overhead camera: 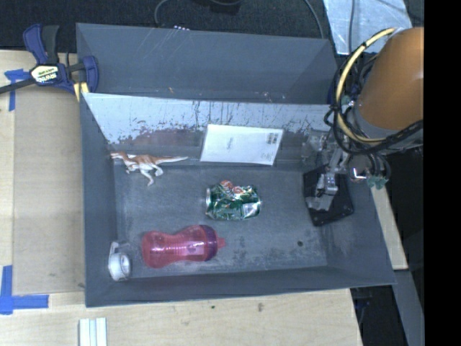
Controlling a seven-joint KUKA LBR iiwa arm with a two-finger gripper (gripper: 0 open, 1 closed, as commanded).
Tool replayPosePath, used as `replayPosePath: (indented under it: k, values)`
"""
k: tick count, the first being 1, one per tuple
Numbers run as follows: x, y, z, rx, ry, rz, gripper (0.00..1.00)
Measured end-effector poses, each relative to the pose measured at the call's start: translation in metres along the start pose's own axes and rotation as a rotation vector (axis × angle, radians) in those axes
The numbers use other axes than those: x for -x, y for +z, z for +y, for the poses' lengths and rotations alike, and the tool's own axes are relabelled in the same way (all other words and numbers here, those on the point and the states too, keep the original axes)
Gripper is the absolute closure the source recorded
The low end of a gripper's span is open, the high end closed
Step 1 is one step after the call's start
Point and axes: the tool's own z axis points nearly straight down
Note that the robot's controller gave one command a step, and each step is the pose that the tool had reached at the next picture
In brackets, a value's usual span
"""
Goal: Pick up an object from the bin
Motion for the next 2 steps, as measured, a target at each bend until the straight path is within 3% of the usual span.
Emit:
replayPosePath:
  k: [1,2]
  values:
    - [0.009,0.034,0.021,-0.001,0.027,0.002,0.00]
    - [0.003,0.049,0.026,0.000,0.157,0.014,0.00]
